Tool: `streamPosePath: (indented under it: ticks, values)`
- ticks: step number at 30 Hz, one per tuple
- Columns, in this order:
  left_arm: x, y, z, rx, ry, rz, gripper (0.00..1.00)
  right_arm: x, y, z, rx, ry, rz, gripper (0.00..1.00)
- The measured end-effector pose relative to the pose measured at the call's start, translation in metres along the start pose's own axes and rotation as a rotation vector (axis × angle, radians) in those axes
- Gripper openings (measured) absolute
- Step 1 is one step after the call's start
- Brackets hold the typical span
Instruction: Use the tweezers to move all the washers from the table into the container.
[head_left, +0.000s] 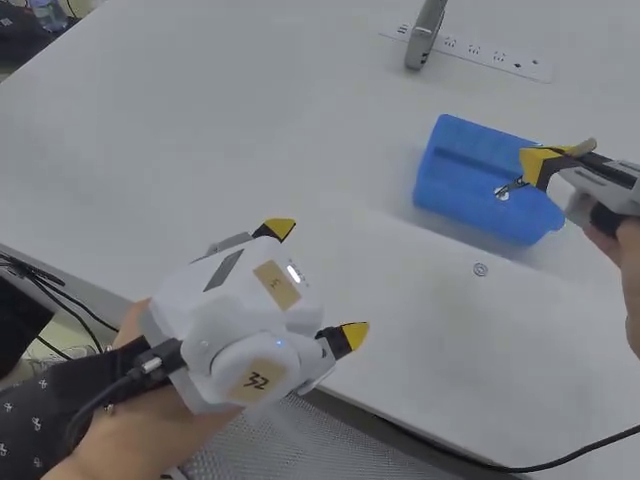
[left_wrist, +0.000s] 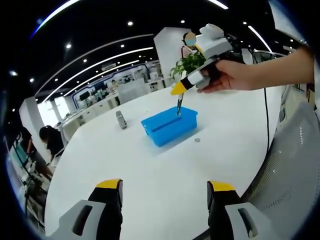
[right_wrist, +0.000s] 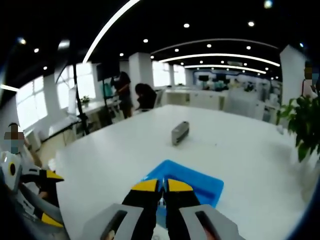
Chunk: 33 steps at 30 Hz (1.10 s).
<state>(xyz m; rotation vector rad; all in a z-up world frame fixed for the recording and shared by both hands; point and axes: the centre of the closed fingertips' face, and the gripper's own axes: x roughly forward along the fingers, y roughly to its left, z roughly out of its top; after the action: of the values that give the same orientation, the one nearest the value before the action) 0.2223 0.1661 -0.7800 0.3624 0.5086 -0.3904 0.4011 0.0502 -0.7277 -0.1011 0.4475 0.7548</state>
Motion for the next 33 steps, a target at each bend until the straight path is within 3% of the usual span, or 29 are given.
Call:
streamPosePath:
  ticks: [10,23,33]
  values:
    - [0.000,0.000,-0.001,0.000,0.004,-0.002,0.69,0.017,-0.014,-0.014,-0.011,0.042,-0.041,0.01]
    - [0.000,0.001,-0.002,-0.002,0.009,0.001,0.69,0.038,-0.016,-0.045,-0.019,0.120,-0.026,0.01]
    - [0.000,0.001,-0.002,0.002,0.013,0.002,0.68,0.046,-0.021,-0.055,-0.017,0.149,-0.023,0.01]
